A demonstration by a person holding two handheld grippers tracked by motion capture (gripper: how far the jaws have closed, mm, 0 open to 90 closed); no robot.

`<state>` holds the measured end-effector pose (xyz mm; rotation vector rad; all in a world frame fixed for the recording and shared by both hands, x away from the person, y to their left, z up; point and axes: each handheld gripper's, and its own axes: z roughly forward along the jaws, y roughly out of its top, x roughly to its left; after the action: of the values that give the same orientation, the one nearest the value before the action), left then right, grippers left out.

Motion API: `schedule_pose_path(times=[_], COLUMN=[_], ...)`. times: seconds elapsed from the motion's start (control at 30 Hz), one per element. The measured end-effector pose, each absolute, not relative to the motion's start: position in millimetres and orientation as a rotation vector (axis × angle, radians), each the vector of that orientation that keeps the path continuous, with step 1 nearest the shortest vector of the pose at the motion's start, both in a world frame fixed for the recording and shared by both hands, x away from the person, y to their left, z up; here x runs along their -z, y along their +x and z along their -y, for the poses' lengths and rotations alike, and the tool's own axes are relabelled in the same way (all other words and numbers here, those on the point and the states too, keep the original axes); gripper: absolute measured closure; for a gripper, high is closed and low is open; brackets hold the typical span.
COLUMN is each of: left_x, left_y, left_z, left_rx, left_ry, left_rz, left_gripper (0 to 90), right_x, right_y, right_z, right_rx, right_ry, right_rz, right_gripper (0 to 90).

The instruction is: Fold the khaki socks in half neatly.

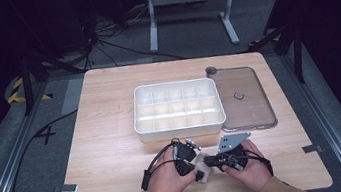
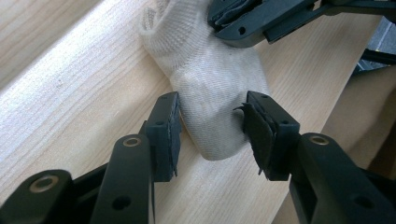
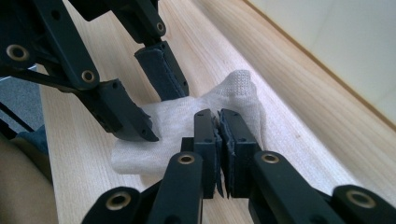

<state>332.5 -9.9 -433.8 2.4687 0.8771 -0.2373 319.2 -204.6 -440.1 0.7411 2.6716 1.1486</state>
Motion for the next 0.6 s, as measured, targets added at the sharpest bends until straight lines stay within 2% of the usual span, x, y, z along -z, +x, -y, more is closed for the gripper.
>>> schedule_pose_path(times=[0.47, 0.6], left_x=[437.1, 438.0], left_y=[331.7, 331.9], left_z=[12.0, 11.8], left_rx=[0.245, 0.250], left_ry=[2.478, 2.468], left_rz=[-0.893, -0.902], left_gripper=[58.7, 59.0], right_x=[434.3, 433.2], right_y=[317.0, 319.5], right_z=[212.1, 220.4], right_rx=[-1.111, -1.109], right_ry=[0.768, 0.825], right_rz=[-2.651, -2.643], right_gripper=[82.5, 76.5])
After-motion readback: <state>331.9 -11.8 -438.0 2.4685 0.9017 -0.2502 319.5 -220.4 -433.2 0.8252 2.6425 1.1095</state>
